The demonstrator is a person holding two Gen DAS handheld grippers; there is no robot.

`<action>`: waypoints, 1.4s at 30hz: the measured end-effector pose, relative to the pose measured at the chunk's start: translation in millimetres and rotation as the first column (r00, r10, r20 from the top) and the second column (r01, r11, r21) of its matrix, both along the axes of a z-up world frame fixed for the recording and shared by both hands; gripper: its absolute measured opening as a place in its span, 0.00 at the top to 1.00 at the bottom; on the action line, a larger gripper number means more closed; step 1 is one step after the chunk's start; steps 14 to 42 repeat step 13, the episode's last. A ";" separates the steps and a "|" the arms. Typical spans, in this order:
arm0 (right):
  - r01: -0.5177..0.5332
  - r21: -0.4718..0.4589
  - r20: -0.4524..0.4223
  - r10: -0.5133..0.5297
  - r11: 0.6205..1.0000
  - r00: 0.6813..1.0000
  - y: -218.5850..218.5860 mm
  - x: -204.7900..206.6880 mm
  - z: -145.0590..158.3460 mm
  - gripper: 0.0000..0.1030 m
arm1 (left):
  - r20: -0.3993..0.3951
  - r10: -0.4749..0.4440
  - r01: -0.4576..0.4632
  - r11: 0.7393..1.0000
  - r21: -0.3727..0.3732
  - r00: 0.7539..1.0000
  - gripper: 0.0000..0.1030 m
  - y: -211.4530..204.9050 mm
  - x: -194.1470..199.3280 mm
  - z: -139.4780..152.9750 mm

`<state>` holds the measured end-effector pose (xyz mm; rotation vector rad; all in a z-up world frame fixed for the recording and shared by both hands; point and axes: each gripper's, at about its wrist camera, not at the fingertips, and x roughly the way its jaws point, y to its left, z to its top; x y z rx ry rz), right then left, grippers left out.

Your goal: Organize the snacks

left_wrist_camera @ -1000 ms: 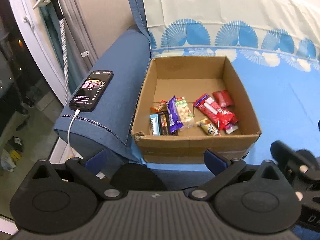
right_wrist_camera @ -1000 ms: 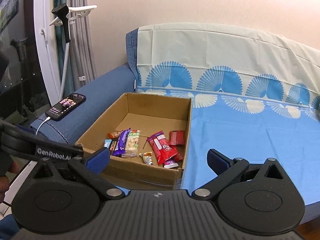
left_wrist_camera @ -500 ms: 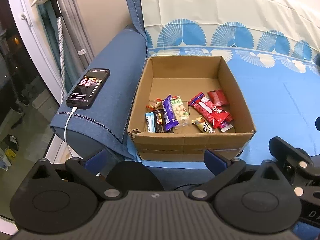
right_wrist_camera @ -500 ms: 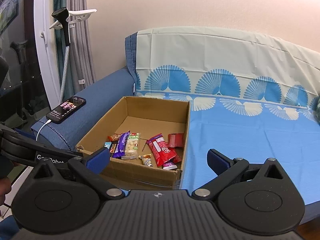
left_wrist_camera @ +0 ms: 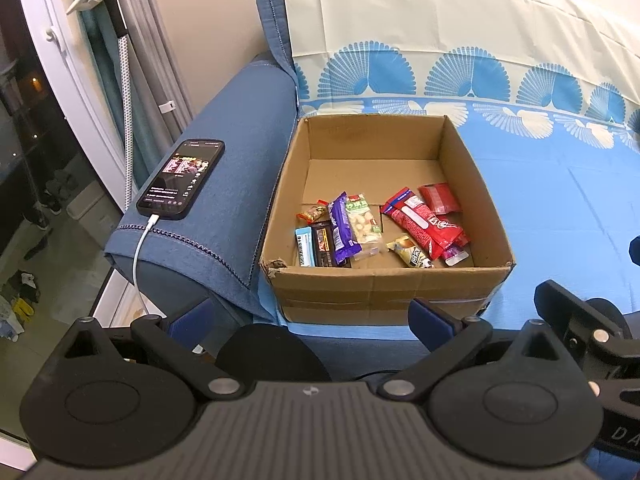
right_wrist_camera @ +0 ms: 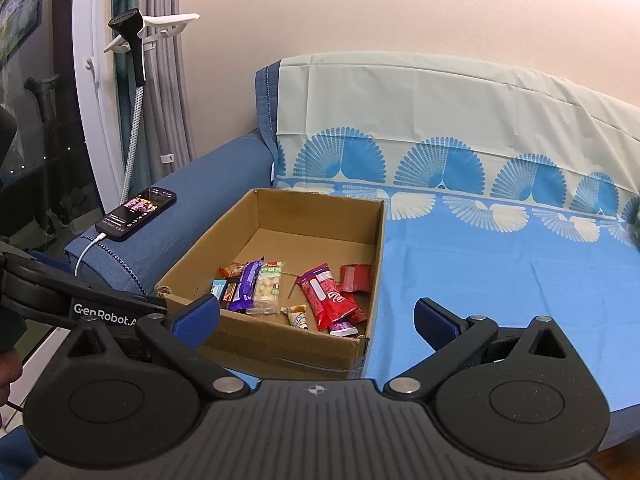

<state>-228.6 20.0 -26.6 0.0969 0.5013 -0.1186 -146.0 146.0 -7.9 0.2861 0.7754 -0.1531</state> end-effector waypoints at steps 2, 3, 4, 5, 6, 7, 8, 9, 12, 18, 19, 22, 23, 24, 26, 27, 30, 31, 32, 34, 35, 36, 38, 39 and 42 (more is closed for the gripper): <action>0.000 0.000 0.000 0.000 1.000 1.000 0.2 0.0 0.0 0.01 | -0.001 0.000 0.000 1.000 0.001 1.000 0.00 0.0 0.0 0.0; 0.001 0.001 0.000 -0.001 1.000 1.000 0.3 0.0 0.0 0.01 | -0.001 0.000 0.000 1.000 0.001 1.000 0.00 -0.1 0.0 -0.2; 0.001 0.000 0.000 -0.001 1.000 1.000 0.3 0.0 0.0 0.01 | -0.002 0.000 0.000 1.000 0.001 1.000 0.00 0.2 0.4 -0.3; 0.001 0.000 0.000 -0.001 1.000 1.000 0.3 0.0 0.0 0.01 | -0.003 0.000 0.000 1.000 0.002 1.000 0.00 0.5 0.7 -0.3; 0.000 0.000 0.000 0.000 1.000 1.000 0.3 0.0 0.0 0.01 | -0.004 0.001 -0.001 1.000 0.003 1.000 0.00 0.7 1.1 -0.4; 0.000 0.000 0.000 0.000 1.000 1.000 0.3 0.0 0.0 0.01 | -0.004 0.002 -0.002 1.000 0.003 1.000 0.00 1.0 1.5 -0.5; 0.000 0.000 0.000 0.000 1.000 1.000 0.3 0.0 0.0 0.01 | -0.004 0.003 -0.003 1.000 0.005 1.000 0.00 1.1 1.7 -0.4; 0.000 0.001 0.000 0.000 1.000 1.000 0.4 0.0 0.0 0.01 | -0.004 0.004 -0.004 1.000 0.005 1.000 0.00 1.4 2.0 -0.7; -0.004 0.004 0.000 0.004 1.000 1.000 1.2 0.0 -0.7 0.01 | -0.008 0.012 -0.012 1.000 0.006 1.000 0.00 1.9 3.1 -2.1; -0.005 0.006 -0.001 0.005 1.000 1.000 0.9 0.3 -0.9 0.01 | -0.011 0.015 -0.015 1.000 0.006 1.000 0.00 2.3 4.1 -2.7; -0.005 0.006 -0.001 0.005 1.000 1.000 0.9 0.3 -0.9 0.01 | -0.011 0.015 -0.015 1.000 0.006 1.000 0.00 2.3 4.1 -2.7; -0.005 0.006 -0.001 0.005 1.000 1.000 0.9 0.3 -0.9 0.01 | -0.011 0.015 -0.015 1.000 0.006 1.000 0.00 2.3 4.1 -2.7; -0.005 0.006 -0.001 0.005 1.000 1.000 0.9 0.3 -0.9 0.01 | -0.011 0.015 -0.015 1.000 0.006 1.000 0.00 2.3 4.1 -2.7; -0.005 0.006 -0.001 0.005 1.000 1.000 0.9 0.3 -0.9 0.01 | -0.011 0.015 -0.015 1.000 0.006 1.000 0.00 2.3 4.1 -2.7; -0.005 0.006 -0.001 0.005 1.000 1.000 0.9 0.3 -0.9 0.01 | -0.011 0.015 -0.015 1.000 0.006 1.000 0.00 2.3 4.1 -2.7; -0.005 0.006 -0.001 0.005 1.000 1.000 0.9 0.3 -0.9 0.01 | -0.011 0.015 -0.015 1.000 0.006 1.000 0.00 2.3 4.1 -2.7; -0.005 0.006 -0.001 0.005 1.000 1.000 0.9 0.3 -0.9 0.01 | -0.011 0.015 -0.015 1.000 0.006 1.000 0.00 2.3 4.1 -2.7; -0.005 0.006 -0.001 0.005 1.000 1.000 0.9 0.3 -0.9 0.01 | -0.011 0.015 -0.015 1.000 0.006 1.000 0.00 2.3 4.1 -2.7; -0.005 0.006 -0.001 0.005 1.000 1.000 0.9 0.3 -0.9 0.01 | -0.011 0.015 -0.015 1.000 0.006 1.000 0.00 2.3 4.1 -2.7; -0.005 0.006 -0.001 0.005 1.000 1.000 0.9 0.3 -0.9 0.01 | -0.011 0.015 -0.015 1.000 0.006 1.000 0.00 2.3 4.1 -2.7; -0.005 0.006 -0.001 0.005 1.000 1.000 0.9 0.3 -0.9 0.01 | -0.011 0.015 -0.015 1.000 0.006 1.000 0.00 2.3 4.1 -2.7; -0.005 0.006 -0.001 0.005 1.000 1.000 0.9 0.3 -0.9 0.01 | -0.011 0.015 -0.015 1.000 0.006 1.000 0.00 2.3 4.1 -2.7; -0.005 0.006 -0.001 0.005 1.000 1.000 0.9 0.3 -0.9 0.01 | -0.011 0.015 -0.015 1.000 0.006 1.000 0.00 2.3 4.1 -2.7; -0.005 0.006 -0.001 0.005 1.000 1.000 0.9 0.3 -0.9 0.01 | -0.011 0.015 -0.015 1.000 0.006 1.000 0.00 2.3 4.1 -2.7; -0.005 0.006 -0.001 0.005 1.000 1.000 0.9 0.3 -0.9 0.01 | -0.011 0.015 -0.015 1.000 0.006 1.000 0.00 2.3 4.1 -2.7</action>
